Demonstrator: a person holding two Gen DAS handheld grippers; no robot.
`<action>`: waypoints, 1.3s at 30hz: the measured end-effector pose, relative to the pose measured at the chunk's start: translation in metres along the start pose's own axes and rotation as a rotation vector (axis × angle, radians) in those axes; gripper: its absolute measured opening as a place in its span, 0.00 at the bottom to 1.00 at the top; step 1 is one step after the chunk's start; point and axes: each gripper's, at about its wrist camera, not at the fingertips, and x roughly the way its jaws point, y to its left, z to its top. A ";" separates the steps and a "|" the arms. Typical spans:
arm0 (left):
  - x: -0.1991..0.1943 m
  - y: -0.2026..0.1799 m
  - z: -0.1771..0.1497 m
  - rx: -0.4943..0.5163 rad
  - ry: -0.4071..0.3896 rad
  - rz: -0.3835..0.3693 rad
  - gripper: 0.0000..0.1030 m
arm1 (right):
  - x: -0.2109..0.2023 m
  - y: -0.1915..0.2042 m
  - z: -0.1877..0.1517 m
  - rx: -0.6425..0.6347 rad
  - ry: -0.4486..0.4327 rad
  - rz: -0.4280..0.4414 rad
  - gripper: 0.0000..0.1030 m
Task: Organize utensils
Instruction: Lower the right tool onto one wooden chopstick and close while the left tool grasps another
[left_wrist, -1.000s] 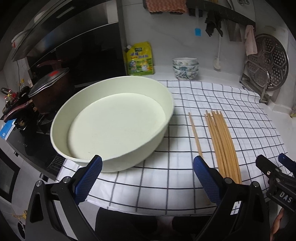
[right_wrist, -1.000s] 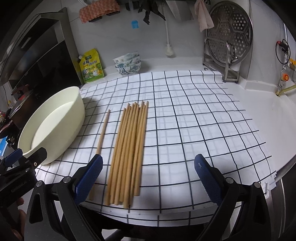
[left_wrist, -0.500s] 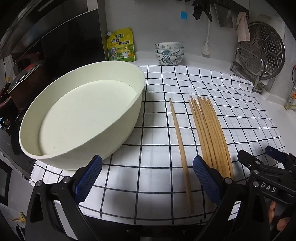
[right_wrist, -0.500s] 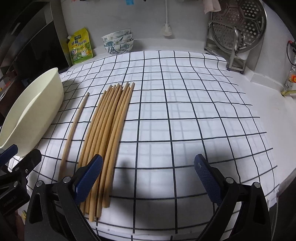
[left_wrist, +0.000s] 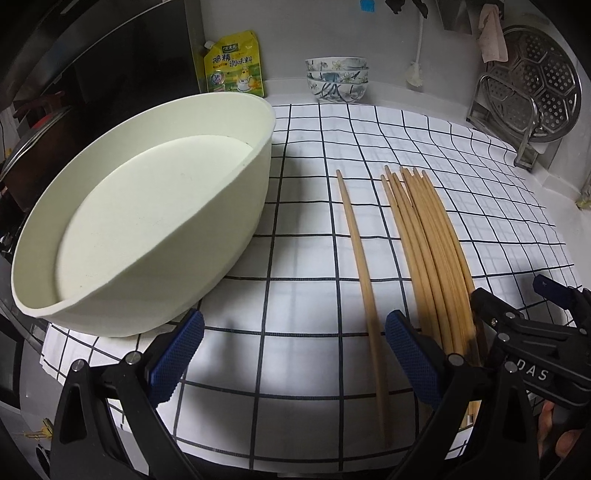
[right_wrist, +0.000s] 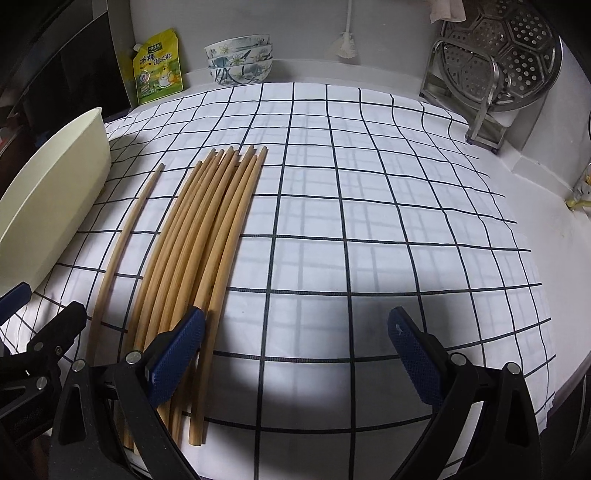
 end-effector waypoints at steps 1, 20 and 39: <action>0.001 -0.001 0.000 0.001 0.002 0.000 0.94 | 0.000 -0.001 -0.001 0.000 -0.001 -0.002 0.92; 0.022 -0.025 0.013 0.037 0.005 0.095 0.94 | 0.002 -0.019 0.001 -0.117 -0.035 -0.057 0.92; 0.032 -0.043 0.027 0.016 0.034 -0.045 0.43 | 0.007 -0.002 0.005 -0.204 -0.102 0.118 0.20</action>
